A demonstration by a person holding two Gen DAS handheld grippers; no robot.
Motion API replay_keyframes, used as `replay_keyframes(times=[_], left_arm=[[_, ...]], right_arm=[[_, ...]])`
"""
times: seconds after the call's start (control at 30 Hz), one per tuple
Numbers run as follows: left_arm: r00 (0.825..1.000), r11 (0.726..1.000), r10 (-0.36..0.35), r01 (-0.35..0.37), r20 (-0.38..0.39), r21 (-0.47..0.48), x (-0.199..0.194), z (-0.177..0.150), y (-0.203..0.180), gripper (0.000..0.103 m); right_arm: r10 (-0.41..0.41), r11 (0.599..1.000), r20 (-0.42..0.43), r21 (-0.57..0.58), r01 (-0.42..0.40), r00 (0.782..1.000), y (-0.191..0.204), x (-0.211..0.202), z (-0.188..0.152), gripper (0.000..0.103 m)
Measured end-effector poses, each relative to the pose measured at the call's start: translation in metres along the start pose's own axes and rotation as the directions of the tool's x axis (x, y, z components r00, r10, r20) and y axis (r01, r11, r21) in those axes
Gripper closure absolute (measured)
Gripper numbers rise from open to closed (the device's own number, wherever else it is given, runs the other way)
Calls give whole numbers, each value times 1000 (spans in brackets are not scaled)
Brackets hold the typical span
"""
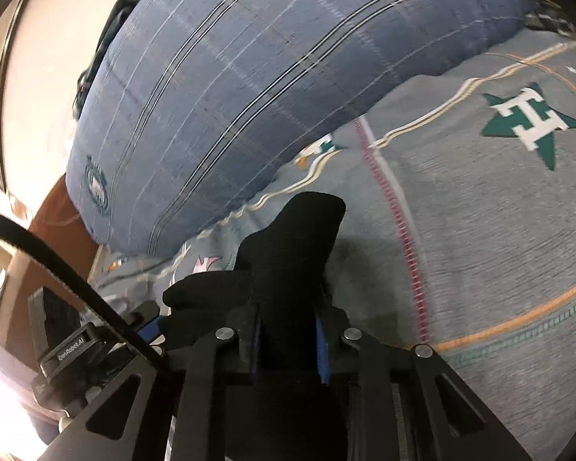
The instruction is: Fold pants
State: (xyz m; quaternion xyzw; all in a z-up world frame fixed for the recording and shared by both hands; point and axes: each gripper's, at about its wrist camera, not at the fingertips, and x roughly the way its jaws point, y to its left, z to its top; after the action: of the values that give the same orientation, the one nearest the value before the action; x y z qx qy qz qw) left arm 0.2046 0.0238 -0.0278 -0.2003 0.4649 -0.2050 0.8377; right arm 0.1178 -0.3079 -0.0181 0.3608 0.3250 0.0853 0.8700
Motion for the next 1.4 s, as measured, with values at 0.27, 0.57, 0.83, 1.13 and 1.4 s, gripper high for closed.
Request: replay_keyframes(times=[0.27,0.57,0.83,1.13,1.4], left_arm=[[985,994,61,-46,-162,96,52,-8,-11,35],[994,997,-25,33,-104,74,8,3,-18,57],[996,997,61,-64,-66,-41,5,18,23,57],[994,998,39,-34,-103,47,38,-1,-17,57],[991,999,-1,7,-130,46,41,-12,-25,57]], right_arm=[[61,997,-9,56,-60,998,-18,6,5,42],[141,990,-72,34,-139,987,4,16,11,74],[212,976,-124,76,-204,969,33,56,18,74],[49,999,-99,6,-49,994,13,44,9,75],[10,999,-55,38,-7,998,-8,7,22,74]])
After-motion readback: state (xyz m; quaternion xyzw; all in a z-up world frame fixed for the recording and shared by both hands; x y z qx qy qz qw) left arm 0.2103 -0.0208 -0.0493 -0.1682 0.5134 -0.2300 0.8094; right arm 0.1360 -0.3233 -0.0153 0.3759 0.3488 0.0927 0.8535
